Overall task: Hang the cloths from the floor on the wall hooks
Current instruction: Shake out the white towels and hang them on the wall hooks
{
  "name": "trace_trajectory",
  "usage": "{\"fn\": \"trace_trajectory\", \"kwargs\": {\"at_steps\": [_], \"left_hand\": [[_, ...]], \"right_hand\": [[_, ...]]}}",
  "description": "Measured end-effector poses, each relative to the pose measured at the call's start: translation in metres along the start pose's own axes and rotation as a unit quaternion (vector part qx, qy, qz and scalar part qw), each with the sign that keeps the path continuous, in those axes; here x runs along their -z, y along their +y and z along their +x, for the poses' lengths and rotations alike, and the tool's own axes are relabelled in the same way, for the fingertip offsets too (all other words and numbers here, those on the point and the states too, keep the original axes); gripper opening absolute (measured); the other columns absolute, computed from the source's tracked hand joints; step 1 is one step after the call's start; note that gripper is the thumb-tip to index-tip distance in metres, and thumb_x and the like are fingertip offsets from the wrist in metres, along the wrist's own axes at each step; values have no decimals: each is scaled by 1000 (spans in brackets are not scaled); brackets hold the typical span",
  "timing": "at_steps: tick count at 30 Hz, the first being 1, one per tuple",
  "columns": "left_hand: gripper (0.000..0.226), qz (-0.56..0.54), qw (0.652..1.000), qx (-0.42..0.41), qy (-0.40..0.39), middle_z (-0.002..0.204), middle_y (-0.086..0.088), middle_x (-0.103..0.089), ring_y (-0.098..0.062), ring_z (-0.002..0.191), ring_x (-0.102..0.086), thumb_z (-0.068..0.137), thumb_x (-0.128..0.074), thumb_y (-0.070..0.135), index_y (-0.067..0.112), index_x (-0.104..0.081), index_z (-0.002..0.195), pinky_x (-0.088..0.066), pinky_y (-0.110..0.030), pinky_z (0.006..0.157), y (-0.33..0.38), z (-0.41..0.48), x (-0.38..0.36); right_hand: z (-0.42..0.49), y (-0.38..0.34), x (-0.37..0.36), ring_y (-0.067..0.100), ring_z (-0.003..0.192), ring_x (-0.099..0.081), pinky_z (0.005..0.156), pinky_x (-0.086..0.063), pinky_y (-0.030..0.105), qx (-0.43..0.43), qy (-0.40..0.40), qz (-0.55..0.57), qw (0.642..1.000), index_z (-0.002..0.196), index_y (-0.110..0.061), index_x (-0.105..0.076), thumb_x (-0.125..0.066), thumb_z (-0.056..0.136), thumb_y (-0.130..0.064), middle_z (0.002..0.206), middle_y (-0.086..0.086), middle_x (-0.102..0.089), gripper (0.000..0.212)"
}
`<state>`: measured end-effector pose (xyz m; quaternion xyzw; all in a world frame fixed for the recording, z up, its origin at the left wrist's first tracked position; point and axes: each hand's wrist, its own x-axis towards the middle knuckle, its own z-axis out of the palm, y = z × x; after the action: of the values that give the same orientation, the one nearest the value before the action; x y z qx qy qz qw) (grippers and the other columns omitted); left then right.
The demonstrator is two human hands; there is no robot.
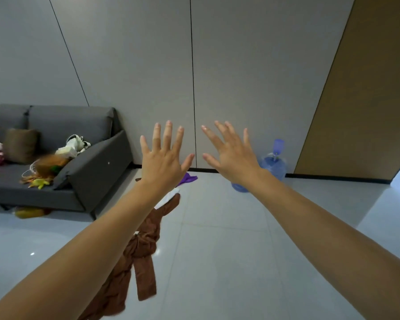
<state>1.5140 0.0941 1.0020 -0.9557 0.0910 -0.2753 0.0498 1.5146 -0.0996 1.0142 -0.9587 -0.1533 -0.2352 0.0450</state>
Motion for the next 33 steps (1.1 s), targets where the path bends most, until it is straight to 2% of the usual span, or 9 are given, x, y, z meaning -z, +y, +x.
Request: {"fn": "trace_trajectory", "kwargs": {"at_steps": [7, 13, 21, 25, 28, 33], "left_hand": [[77, 29, 999, 15, -30, 162, -8, 4, -32, 148, 5, 93, -14, 65, 23, 2, 155, -7, -59, 116, -19, 85, -77], [80, 58, 995, 58, -55, 162, -8, 2, -31, 149, 4, 86, 0, 65, 24, 1, 155, -4, -57, 116, -28, 173, -154], [78, 71, 981, 140, -114, 162, -7, -4, -32, 149, 0, 90, -8, 67, 25, -7, 155, -6, -58, 115, -33, 264, -260], [75, 68, 975, 159, -141, 163, -6, -2, -31, 149, 2, 91, -3, 67, 27, -4, 155, -3, -57, 116, -49, 290, -302], [74, 67, 969, 186, -146, 162, -6, -6, -32, 149, -3, 92, -10, 67, 27, -9, 155, -5, -57, 115, -72, 308, -338], [74, 68, 962, 207, -165, 163, -6, -4, -32, 149, 0, 92, -14, 66, 28, -6, 154, -3, -56, 116, -126, 345, -403]], "right_hand": [[101, 44, -74, 25, 150, 1, 115, 1, 60, 12, -6, 22, 1000, 154, -39, -2, -34, 98, -57, 163, 3, -3, 67], [203, 90, -157, 25, 150, 4, 115, 3, 60, 58, -26, 35, 997, 153, -40, 4, -31, 98, -58, 164, 2, 1, 68], [325, 148, -256, 26, 150, 3, 115, 0, 60, 126, -76, 62, 987, 153, -39, 5, -33, 97, -59, 164, 3, 0, 71], [375, 152, -308, 27, 150, 3, 116, -2, 60, 162, -106, 72, 978, 153, -39, 6, -35, 97, -59, 164, 4, 0, 72], [415, 143, -348, 26, 151, 3, 117, -2, 58, 182, -126, 82, 972, 153, -39, 6, -35, 97, -59, 164, 3, 0, 72], [485, 121, -416, 26, 151, 3, 117, -2, 57, 202, -151, 82, 964, 152, -40, 7, -36, 96, -60, 164, 3, 0, 74]]}}
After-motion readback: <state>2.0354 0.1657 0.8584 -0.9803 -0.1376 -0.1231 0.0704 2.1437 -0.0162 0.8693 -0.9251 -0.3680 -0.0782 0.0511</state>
